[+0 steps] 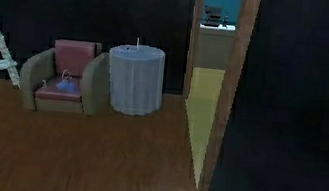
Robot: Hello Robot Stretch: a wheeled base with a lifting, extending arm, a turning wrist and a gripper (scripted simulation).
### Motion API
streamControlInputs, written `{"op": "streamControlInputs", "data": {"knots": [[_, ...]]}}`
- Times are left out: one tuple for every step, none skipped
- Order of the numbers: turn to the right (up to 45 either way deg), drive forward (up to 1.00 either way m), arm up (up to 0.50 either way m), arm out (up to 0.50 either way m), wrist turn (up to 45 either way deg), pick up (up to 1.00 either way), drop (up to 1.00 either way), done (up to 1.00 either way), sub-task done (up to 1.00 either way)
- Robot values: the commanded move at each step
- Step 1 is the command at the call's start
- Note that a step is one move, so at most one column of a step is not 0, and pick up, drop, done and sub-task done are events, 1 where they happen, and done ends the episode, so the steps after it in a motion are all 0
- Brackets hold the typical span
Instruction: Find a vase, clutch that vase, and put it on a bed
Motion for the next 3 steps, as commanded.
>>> {"op": "streamControlInputs", "data": {"knots": [[-3.0, 0.0, 0.0, 0.0, 0.0, 0.0, 0.0, 0.0, 0.0], [0.0, 1.0, 0.0, 0.0, 0.0, 0.0, 0.0, 0.0, 0.0], [0.0, 0.15, 0.0, 0.0, 0.0, 0.0, 0.0, 0.0, 0.0]]}}
